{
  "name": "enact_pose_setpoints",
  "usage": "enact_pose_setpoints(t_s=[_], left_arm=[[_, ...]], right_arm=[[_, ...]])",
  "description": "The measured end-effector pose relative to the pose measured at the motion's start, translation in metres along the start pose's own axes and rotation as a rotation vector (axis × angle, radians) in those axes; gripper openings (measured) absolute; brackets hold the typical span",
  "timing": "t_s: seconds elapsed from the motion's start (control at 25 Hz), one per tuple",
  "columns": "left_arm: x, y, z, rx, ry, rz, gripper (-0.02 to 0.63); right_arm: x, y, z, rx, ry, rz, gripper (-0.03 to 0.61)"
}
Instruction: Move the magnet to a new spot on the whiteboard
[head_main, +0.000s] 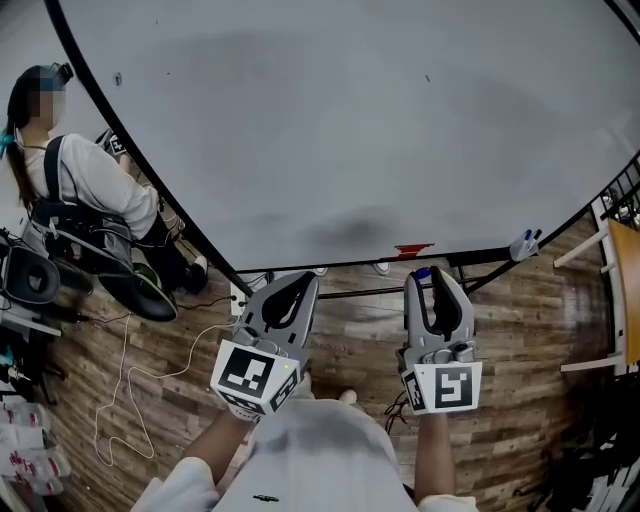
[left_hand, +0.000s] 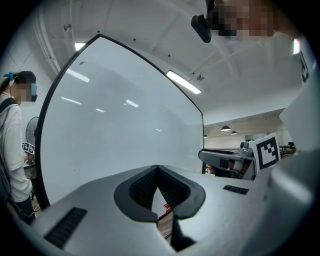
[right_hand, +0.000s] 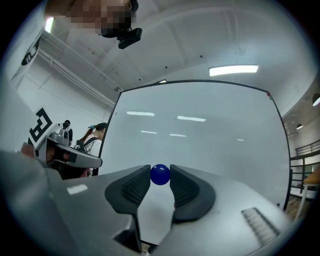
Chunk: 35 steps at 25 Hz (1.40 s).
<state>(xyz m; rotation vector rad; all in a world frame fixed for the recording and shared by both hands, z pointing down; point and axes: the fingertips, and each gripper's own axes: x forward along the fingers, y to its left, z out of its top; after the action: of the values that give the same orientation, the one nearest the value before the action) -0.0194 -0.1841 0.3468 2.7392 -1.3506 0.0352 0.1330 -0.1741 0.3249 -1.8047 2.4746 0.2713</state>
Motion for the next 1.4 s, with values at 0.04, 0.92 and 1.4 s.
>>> enact_pose_setpoints(t_s=[0.04, 0.92, 1.4], left_arm=[[-0.002, 0.003, 0.0, -0.001, -0.001, 0.008, 0.006], [-0.035, 0.058, 0.01, -0.018, -0.026, 0.152, 0.006], [-0.042, 0.073, 0.019, -0.009, -0.045, 0.189, 0.006]], right_arm=[[0.005, 0.005, 0.0, -0.004, -0.003, 0.016, 0.132], [0.125, 0.105, 0.038, -0.049, -0.097, 0.226, 0.132], [0.174, 0.113, 0.041, -0.064, -0.06, 0.155, 0.132]])
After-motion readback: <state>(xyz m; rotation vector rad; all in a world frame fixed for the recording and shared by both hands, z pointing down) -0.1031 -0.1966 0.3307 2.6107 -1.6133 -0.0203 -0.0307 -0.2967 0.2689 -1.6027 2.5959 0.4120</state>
